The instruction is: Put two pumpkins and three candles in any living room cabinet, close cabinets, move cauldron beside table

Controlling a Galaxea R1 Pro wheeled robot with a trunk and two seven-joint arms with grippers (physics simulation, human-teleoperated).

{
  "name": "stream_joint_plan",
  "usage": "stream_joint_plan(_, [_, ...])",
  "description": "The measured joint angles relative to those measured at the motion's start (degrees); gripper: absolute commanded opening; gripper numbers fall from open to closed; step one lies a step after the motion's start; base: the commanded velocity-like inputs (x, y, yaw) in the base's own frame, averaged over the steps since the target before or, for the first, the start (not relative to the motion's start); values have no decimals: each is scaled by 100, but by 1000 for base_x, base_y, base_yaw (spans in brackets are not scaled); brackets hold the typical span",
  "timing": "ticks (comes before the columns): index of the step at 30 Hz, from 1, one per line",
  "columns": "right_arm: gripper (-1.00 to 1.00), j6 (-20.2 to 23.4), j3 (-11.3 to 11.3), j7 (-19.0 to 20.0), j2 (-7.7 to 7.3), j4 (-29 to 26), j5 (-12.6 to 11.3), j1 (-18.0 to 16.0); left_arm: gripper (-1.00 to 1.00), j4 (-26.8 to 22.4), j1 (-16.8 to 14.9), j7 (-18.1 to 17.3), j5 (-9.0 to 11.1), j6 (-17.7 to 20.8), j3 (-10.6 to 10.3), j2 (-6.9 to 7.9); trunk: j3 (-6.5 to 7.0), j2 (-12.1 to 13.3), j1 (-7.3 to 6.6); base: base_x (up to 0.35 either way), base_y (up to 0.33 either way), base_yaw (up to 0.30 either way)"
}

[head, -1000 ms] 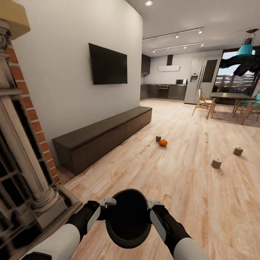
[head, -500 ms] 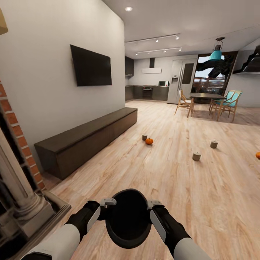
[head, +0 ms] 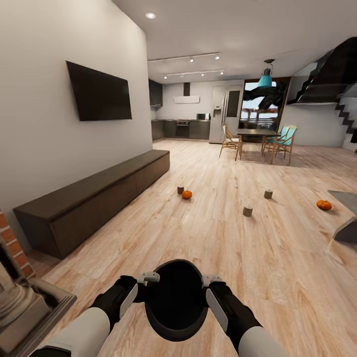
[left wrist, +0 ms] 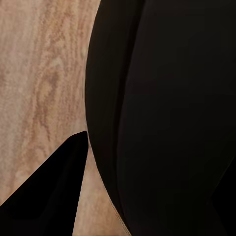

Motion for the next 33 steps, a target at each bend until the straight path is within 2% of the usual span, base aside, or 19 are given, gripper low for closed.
stream_joint_plan(23, [-100,1,-3,4,0,-2,13,-1,-100,1,1,1,-9,-7,8,-4,107,0,0,0,0,-263])
stream_joint_plan(33, [-100,1,-3,9,0,1,20,-2,-100,-1,2,0,-8,-5,8,-3,96,0,0,0,0,-42])
